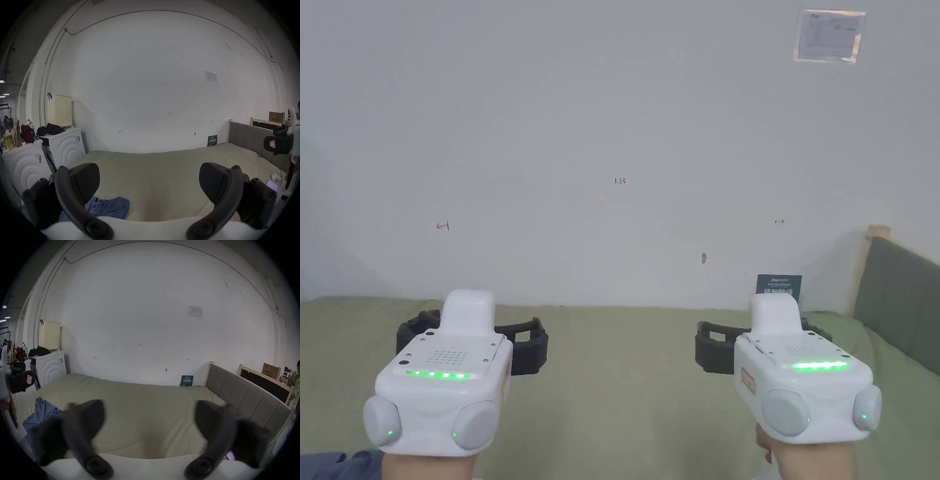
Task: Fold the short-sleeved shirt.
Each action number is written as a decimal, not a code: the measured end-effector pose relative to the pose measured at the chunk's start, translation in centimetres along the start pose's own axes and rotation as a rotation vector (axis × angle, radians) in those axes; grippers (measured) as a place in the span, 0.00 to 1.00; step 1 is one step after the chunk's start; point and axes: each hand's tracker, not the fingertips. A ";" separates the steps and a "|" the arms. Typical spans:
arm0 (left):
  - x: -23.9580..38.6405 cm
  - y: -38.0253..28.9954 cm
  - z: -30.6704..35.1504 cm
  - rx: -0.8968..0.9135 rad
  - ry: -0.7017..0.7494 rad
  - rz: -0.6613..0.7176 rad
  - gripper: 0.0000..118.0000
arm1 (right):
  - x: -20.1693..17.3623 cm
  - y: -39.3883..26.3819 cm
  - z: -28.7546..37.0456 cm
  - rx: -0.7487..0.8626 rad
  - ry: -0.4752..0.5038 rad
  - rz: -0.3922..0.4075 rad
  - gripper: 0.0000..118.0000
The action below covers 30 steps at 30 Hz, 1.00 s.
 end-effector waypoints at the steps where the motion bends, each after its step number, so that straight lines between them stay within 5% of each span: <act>1: 0.0 -0.1 0.2 0.003 -0.001 0.002 0.64 | -0.1 -0.1 0.4 0.028 -0.011 0.004 0.17; 2: 0.0 0.0 0.3 0.016 -0.032 0.027 0.44 | -0.2 -0.1 0.4 0.027 -0.051 0.018 0.00; 4: -0.5 0.2 -0.2 -0.001 0.099 0.011 0.00 | 0.4 -0.2 0.6 0.045 -0.039 -0.042 0.00; 5: -0.9 -0.2 -0.2 0.024 0.004 0.058 0.00 | 0.9 -0.1 0.6 0.002 0.012 -0.075 0.00; 13: -2.7 -0.1 0.8 0.025 0.027 0.043 0.00 | -1.1 0.5 -0.5 -0.003 0.012 -0.035 0.00; 23: -22.0 -1.6 11.1 -0.028 0.490 -0.002 0.00 | -24.5 1.4 0.0 0.012 0.525 0.006 0.00; 30: -25.8 -4.1 10.9 -0.158 0.516 0.022 0.00 | -29.1 -0.2 0.9 -0.048 0.638 0.024 0.00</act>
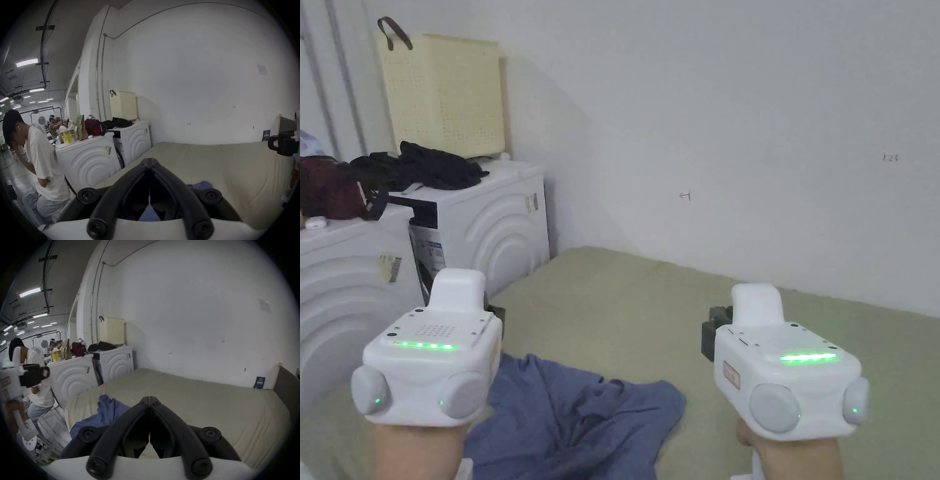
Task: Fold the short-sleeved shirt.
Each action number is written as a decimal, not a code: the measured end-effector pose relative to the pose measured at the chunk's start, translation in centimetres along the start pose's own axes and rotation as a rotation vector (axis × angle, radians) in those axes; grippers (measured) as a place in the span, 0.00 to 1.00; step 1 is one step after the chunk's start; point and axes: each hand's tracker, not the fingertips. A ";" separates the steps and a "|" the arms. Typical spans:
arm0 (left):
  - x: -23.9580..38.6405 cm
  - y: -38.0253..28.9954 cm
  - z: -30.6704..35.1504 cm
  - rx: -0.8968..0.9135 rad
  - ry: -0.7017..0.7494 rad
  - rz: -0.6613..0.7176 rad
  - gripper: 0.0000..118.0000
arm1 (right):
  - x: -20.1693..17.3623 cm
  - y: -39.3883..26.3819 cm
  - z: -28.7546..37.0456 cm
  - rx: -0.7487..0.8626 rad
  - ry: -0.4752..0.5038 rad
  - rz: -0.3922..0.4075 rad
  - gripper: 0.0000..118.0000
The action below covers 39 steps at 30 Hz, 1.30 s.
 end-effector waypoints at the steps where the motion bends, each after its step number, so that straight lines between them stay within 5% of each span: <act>1: 0.3 -0.5 -1.5 -0.070 -0.021 -0.015 0.00 | 0.3 -0.5 -0.4 -0.026 0.023 -0.004 0.00; 5: 2.3 -3.7 -10.1 -0.480 -0.176 -0.047 0.00 | 1.0 -2.9 -2.1 -0.052 -0.001 0.019 0.00; 8: 3.8 -10.2 -17.1 -0.913 -0.391 0.209 0.00 | 2.1 -4.8 -4.2 -0.118 -0.007 0.012 0.00; 11: 7.7 -14.3 -19.8 -0.995 -0.321 -0.080 0.00 | 3.7 -6.8 -5.9 -0.159 -0.033 -0.001 0.00; 13: 9.0 -15.4 -20.7 -0.959 -0.365 -0.043 0.00 | 4.2 -7.7 -7.4 -0.187 -0.040 0.000 0.00; 14: 9.3 -15.6 -21.1 -0.933 -0.400 0.018 0.08 | 4.7 -8.2 -8.0 -0.203 -0.035 -0.007 0.00; 15: 9.1 -15.7 -21.1 -0.916 -0.406 0.059 0.36 | 5.0 -8.6 -8.4 -0.225 -0.027 -0.021 0.00; 16: 9.7 -16.1 -21.6 -0.927 -0.401 0.034 0.93 | 5.0 -9.0 -9.0 -0.239 -0.033 -0.028 0.00; 17: 10.5 -16.7 -22.0 -0.941 -0.396 0.000 1.00 | 5.1 -9.4 -9.3 -0.240 -0.035 -0.029 0.00; 18: 11.2 -16.4 -22.0 -0.831 -0.446 0.004 0.98 | 5.2 -9.7 -9.4 -0.244 -0.037 -0.028 0.00; 25: 12.4 -19.7 -24.0 -0.979 -0.397 -0.071 0.99 | 5.4 -10.9 -9.6 -0.271 -0.058 -0.031 0.00; 27: 12.9 -20.8 -24.1 -0.986 -0.396 -0.095 0.90 | 5.5 -11.1 -9.5 -0.279 -0.058 -0.034 0.00; 28: 13.0 -21.1 -23.9 -0.987 -0.389 -0.114 0.37 | 5.6 -11.3 -9.3 -0.288 -0.058 -0.025 0.00; 29: 12.9 -21.2 -23.8 -0.980 -0.360 -0.118 0.00 | 5.7 -11.4 -9.0 -0.292 -0.063 -0.017 0.00; 31: 11.2 -21.0 -23.4 -0.868 -0.212 -0.039 0.00 | 6.0 -11.5 -8.3 -0.288 -0.074 -0.018 0.00; 33: 10.7 -22.0 -23.9 -0.993 -0.338 0.066 0.00 | 6.6 -11.5 -7.5 -0.284 -0.084 -0.033 0.00; 39: 11.4 -21.1 -23.7 -0.832 -0.341 0.091 0.00 | 7.8 -11.6 -4.9 -0.273 -0.119 -0.058 0.00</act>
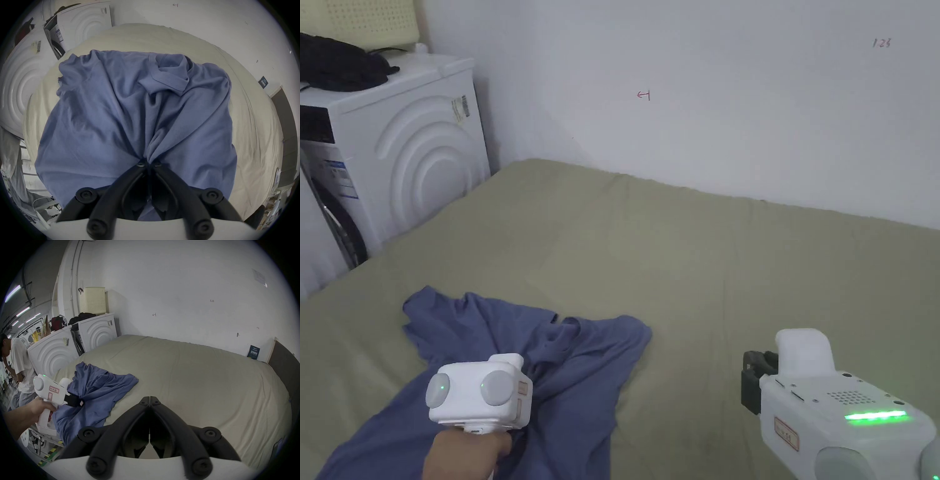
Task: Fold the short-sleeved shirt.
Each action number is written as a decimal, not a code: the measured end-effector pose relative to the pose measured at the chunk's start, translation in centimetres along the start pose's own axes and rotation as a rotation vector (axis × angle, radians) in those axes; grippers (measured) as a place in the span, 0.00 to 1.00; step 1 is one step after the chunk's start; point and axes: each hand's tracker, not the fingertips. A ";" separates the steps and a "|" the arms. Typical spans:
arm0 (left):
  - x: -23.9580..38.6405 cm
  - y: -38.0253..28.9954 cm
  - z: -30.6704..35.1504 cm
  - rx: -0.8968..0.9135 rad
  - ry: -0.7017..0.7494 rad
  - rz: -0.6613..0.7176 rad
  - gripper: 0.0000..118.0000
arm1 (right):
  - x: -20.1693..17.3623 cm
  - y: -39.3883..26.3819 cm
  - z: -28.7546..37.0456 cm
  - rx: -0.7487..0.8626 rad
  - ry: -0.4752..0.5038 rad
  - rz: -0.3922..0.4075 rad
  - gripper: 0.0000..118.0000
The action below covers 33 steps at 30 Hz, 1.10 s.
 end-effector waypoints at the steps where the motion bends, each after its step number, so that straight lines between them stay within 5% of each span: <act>1: 0.2 0.1 0.2 0.039 -0.003 0.014 0.00 | 0.4 -0.2 0.6 0.001 -0.006 -0.001 0.00; 12: 13.7 2.1 3.0 0.102 -0.197 -0.116 0.00 | 8.2 -2.1 7.6 0.039 -0.145 -0.072 0.00; 28: 53.6 -2.2 10.1 0.130 -0.735 -0.514 0.00 | 24.7 -5.8 18.3 0.066 -0.464 -0.209 0.00; 33: 58.2 -5.8 7.6 0.037 -0.668 -0.586 0.00 | 27.6 -7.8 19.5 0.045 -0.515 -0.247 0.00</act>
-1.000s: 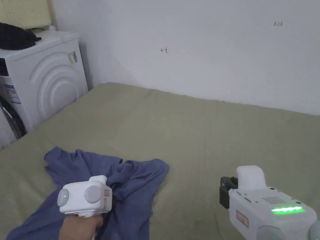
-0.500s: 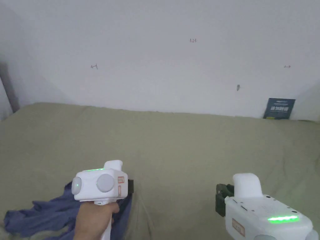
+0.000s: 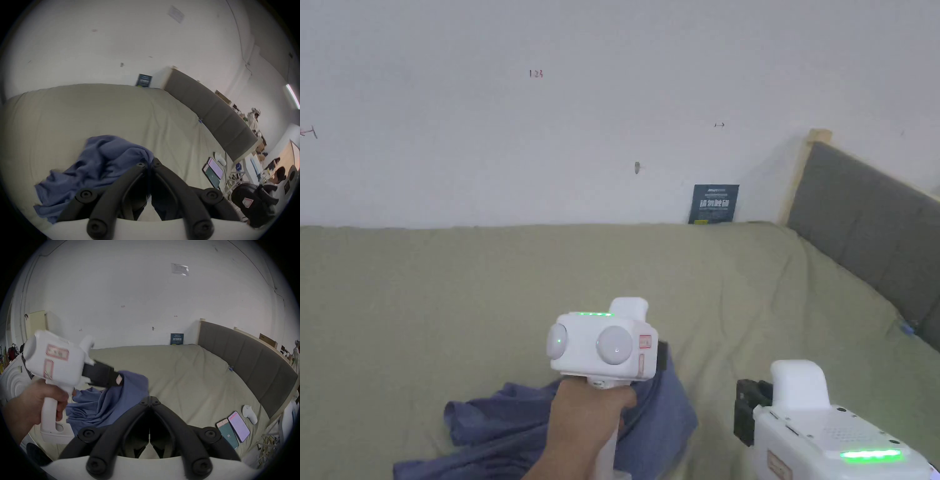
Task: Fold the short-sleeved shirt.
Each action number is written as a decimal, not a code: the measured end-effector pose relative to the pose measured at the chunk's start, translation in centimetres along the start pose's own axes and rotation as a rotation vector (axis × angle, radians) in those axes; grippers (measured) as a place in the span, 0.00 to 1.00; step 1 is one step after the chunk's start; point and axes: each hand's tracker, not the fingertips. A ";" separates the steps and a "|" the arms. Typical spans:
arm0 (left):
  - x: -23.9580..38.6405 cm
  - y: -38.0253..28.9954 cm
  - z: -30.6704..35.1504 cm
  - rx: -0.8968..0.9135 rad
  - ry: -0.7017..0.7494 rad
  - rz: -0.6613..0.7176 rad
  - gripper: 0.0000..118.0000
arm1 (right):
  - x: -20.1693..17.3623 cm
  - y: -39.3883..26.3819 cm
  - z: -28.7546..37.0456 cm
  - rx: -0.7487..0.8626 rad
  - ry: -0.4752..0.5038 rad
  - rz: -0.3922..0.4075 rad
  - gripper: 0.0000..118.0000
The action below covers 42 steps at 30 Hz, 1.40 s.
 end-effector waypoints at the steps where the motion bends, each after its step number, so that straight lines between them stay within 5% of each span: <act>1: -0.4 -1.0 -1.3 -0.037 0.021 0.020 0.00 | 0.5 -0.3 -0.2 -0.003 -0.003 -0.007 0.00; 8: -3.0 -5.2 -6.5 -0.173 0.103 0.048 0.03 | 1.8 -1.6 -1.7 -0.038 -0.016 -0.032 0.00; 9: -3.0 -5.3 -6.2 -0.169 0.094 0.048 0.14 | 1.8 -1.7 -1.8 -0.039 -0.018 -0.032 0.00; 11: -3.1 -4.9 -5.1 -0.104 0.083 0.039 0.88 | 1.7 -1.7 -1.7 -0.039 -0.015 -0.034 0.00; 12: -3.1 -5.1 -4.1 -0.092 0.086 0.036 1.00 | 1.5 -1.9 -1.5 -0.037 -0.012 -0.032 0.00; 14: -3.0 -5.5 -0.8 0.079 0.037 -0.030 0.99 | 1.1 -1.9 -1.1 -0.037 -0.005 -0.025 0.00; 21: -6.0 -14.7 11.4 0.113 0.086 -0.016 0.97 | -1.4 -3.7 1.5 -0.016 0.035 -0.024 0.00; 22: -6.5 -16.1 12.6 0.115 0.123 -0.030 0.83 | -1.9 -4.0 1.8 -0.014 0.042 -0.025 0.00; 24: -7.2 -18.9 13.7 0.041 0.228 -0.080 0.00 | -2.8 -4.8 2.4 -0.012 0.059 -0.024 0.00; 29: -11.9 -22.3 16.1 -0.006 0.220 0.055 0.00 | -4.8 -6.9 2.8 -0.047 0.092 0.008 0.00; 35: -21.0 -15.6 16.3 -0.011 0.386 0.248 0.01 | -5.7 -7.7 3.1 -0.065 0.121 0.028 0.00; 36: -22.6 -14.3 16.0 -0.009 0.407 0.298 0.17 | -5.8 -7.8 3.0 -0.066 0.123 0.029 0.00; 37: -24.7 -12.8 15.3 -0.059 0.407 0.392 0.62 | -5.8 -7.9 2.9 -0.067 0.124 0.030 0.00; 38: -26.9 -11.4 14.5 -0.102 0.407 0.447 0.93 | -5.8 -8.1 2.8 -0.069 0.123 0.032 0.00; 39: -28.4 -11.1 13.4 -0.178 0.376 0.548 1.00 | -5.8 -8.2 2.7 -0.072 0.122 0.035 0.00; 42: -30.4 -10.1 11.7 -0.200 0.270 0.685 1.00 | -5.5 -8.6 2.0 -0.087 0.122 0.025 0.00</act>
